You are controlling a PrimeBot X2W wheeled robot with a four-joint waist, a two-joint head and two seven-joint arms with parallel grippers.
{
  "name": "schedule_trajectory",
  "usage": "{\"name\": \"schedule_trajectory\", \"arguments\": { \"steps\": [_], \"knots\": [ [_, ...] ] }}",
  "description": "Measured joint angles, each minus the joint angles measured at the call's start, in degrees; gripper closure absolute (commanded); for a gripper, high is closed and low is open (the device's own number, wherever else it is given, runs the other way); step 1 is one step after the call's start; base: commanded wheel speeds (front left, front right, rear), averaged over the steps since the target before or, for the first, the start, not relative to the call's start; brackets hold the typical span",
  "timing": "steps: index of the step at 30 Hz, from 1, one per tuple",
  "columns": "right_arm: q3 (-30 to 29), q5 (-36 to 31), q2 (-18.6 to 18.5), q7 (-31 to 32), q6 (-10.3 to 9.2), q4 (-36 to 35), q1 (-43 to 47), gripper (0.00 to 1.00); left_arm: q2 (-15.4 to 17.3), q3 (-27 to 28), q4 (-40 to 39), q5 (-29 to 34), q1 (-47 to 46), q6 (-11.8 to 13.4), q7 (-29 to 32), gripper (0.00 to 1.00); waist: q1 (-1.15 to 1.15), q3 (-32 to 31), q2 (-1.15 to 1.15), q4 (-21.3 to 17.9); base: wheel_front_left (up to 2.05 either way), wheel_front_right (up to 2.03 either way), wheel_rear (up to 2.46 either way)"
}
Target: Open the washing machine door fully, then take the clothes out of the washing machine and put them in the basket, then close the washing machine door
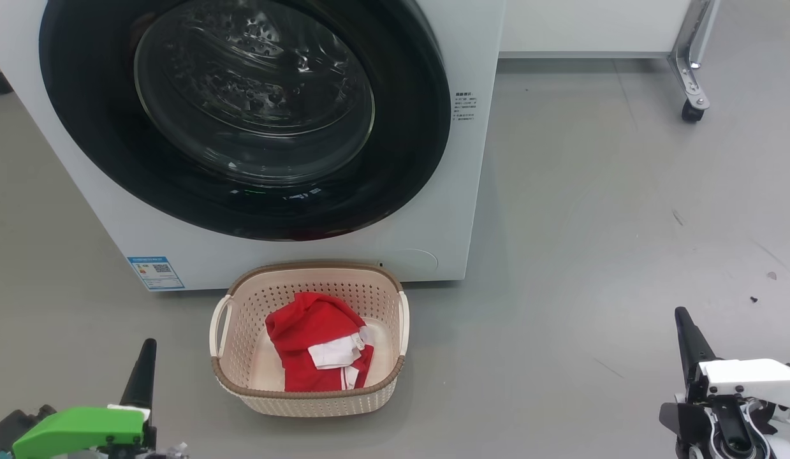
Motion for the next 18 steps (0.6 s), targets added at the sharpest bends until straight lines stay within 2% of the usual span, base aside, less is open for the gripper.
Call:
{"name": "schedule_trajectory", "arguments": {
  "steps": [9,18],
  "knots": [
    [-1.19,6.57,-0.48,1.4,0.37,0.53,-1.31,1.0,0.02,0.88,0.68,-6.91,-1.24,-0.88,1.54,1.0,0.0,0.01,0.0,-0.11,0.0,0.0,0.0],
    [-1.3,6.77,-0.55,1.41,0.4,0.7,-1.79,1.0,0.02,1.1,1.03,-7.13,-1.42,-0.91,1.54,1.0,0.0,0.0,0.0,-0.11,0.0,0.0,0.0]
  ]
}}
